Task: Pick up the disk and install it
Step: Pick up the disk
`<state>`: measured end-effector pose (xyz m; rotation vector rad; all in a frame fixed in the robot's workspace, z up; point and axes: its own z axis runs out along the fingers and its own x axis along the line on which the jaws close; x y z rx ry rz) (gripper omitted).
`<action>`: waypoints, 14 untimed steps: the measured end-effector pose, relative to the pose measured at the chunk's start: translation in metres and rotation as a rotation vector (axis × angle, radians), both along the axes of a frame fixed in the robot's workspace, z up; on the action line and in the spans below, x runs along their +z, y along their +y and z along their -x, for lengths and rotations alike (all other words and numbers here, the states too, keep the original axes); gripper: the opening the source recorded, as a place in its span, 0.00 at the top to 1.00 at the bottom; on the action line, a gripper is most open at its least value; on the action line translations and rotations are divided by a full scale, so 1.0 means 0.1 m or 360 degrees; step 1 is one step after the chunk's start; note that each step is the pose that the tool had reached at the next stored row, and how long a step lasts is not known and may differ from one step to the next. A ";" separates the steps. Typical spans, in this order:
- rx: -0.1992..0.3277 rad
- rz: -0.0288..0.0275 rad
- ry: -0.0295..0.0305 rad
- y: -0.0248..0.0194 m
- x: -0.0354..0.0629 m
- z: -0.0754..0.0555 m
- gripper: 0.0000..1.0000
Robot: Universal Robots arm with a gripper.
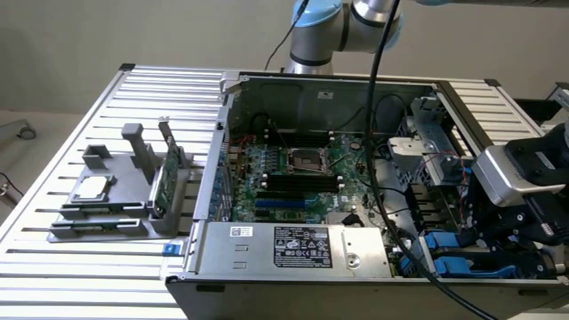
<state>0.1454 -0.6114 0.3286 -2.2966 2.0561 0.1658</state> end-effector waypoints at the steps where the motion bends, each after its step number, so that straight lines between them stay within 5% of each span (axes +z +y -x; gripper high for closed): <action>1: 0.0000 0.00028 0.00013 0.000 0.024 0.00 0.89; 14: 0.0000 0.00038 0.00055 0.010 0.533 0.00 0.89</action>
